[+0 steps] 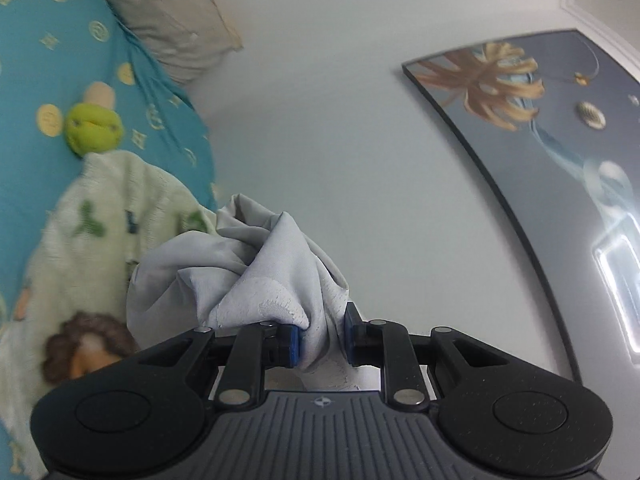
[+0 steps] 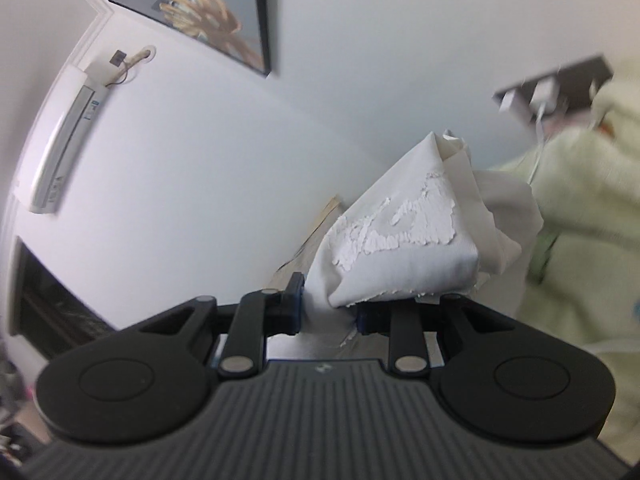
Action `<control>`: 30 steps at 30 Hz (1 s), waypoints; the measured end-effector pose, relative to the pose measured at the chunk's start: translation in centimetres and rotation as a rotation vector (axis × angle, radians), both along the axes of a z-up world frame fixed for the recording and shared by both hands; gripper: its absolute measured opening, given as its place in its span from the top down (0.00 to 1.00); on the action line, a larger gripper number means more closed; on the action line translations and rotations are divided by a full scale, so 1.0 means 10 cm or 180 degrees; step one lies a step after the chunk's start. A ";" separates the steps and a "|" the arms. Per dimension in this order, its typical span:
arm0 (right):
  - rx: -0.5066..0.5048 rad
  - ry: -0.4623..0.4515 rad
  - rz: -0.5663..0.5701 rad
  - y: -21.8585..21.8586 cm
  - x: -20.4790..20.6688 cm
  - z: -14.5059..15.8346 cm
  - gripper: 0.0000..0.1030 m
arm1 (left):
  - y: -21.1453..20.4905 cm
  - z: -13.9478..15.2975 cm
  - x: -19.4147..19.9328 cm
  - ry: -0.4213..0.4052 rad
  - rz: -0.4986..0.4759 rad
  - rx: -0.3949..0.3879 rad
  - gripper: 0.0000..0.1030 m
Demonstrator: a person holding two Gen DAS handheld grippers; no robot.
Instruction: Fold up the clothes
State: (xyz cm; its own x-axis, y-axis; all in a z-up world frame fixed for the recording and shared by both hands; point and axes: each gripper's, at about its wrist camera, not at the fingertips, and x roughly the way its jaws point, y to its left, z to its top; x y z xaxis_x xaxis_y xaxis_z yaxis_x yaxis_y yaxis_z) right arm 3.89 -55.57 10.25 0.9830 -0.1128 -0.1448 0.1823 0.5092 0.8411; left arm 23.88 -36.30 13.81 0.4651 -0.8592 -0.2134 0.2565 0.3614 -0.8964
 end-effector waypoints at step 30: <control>0.0135 0.1459 -0.0032 0.72 -1.26 -0.85 0.64 | 0.19 -0.39 -1.56 -0.1270 -0.0517 0.1882 0.17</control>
State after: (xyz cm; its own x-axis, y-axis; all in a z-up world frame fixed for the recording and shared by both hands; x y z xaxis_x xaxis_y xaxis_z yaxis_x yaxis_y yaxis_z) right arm -8.74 -48.39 1.71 0.8154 -0.1065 -0.5690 0.5451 0.4723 0.6927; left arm 8.30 -34.44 9.87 0.4807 -0.7175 -0.5040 0.6143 0.6858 -0.3904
